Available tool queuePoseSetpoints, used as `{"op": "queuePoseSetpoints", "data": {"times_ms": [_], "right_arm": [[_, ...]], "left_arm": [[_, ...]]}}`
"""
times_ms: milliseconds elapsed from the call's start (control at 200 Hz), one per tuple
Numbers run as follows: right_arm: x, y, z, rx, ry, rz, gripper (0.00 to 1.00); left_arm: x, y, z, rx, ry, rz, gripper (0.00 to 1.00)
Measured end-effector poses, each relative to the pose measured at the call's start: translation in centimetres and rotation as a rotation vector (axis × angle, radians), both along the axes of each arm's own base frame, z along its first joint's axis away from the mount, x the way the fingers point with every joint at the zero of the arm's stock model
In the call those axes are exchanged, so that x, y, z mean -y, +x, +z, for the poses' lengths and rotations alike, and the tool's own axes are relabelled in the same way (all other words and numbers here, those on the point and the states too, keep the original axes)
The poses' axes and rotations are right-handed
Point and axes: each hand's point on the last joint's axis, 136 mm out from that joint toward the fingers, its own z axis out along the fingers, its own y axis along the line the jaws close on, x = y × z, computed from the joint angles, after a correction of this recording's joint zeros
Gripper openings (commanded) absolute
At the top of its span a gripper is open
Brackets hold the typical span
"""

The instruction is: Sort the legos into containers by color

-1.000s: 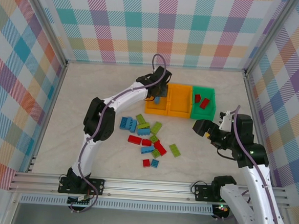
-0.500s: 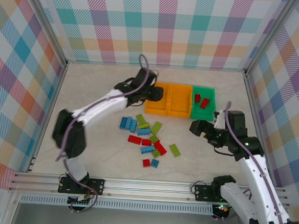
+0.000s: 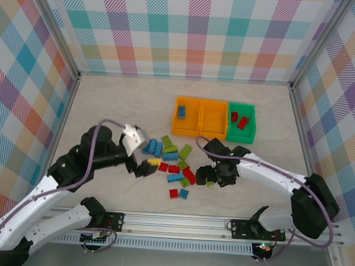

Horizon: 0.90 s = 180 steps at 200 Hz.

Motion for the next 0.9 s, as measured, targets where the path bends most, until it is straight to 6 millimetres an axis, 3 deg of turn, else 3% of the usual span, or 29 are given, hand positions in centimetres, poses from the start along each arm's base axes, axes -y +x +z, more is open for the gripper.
{"op": "queuePoseSetpoints", "data": {"times_ms": [95, 220, 360, 595, 750, 900], "right_arm": [[0.2, 0.3, -1.2, -0.004, -0.045, 0.005, 0.78], [0.2, 0.7, -2.3, -0.011, -0.072, 0.012, 0.69], [-0.2, 1.0, -3.6, -0.026, -0.083, 0.014, 0.58], [0.7, 1.3, -3.8, -0.004, -0.128, -0.004, 0.26], [0.7, 1.4, -3.1, 0.042, -0.084, -0.020, 0.24], [0.4, 3.1, 1.1, 0.191, 0.009, -0.049, 0.24]], "left_arm": [[-0.2, -1.5, -4.6, -0.024, 0.099, -0.088, 1.00], [-0.2, -2.0, -7.6, -0.061, 0.177, -0.139, 1.00], [0.0, -2.2, -7.5, -0.037, 0.180, -0.171, 1.00], [0.2, -3.0, -7.5, -0.030, 0.163, -0.218, 1.00], [0.3, -3.2, -7.6, -0.025, 0.164, -0.235, 1.00], [0.2, -3.2, -7.7, -0.025, 0.166, -0.234, 1.00]]}}
